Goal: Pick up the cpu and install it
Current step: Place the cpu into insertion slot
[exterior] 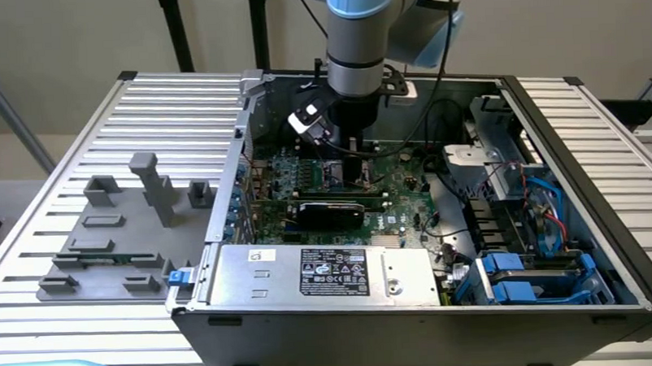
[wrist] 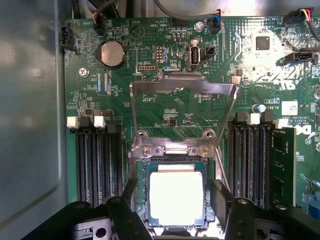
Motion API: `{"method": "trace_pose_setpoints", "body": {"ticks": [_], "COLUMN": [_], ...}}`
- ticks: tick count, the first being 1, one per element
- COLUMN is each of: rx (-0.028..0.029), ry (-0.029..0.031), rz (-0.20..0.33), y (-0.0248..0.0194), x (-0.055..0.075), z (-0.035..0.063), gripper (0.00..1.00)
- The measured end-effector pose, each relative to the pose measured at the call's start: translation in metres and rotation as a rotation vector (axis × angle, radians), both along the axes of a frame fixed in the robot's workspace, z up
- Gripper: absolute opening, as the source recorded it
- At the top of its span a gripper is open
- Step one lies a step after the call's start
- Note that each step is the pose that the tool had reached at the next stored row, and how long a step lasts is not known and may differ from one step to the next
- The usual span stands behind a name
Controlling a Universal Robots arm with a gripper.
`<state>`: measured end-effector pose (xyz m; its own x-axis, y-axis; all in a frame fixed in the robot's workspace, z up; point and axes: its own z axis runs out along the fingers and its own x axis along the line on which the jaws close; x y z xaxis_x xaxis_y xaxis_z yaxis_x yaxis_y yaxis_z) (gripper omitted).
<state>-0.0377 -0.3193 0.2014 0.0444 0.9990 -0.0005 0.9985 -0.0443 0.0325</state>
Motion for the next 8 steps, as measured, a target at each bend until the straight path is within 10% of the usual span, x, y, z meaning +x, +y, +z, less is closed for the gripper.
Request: {"method": "trace_pose_setpoints", "body": {"ticks": [8], "rx": [0.0001], "ry": [0.0014], "rz": [0.000], "y": [0.0000], "x": [0.0000], "z": [0.0115], "gripper": [0.42]}}
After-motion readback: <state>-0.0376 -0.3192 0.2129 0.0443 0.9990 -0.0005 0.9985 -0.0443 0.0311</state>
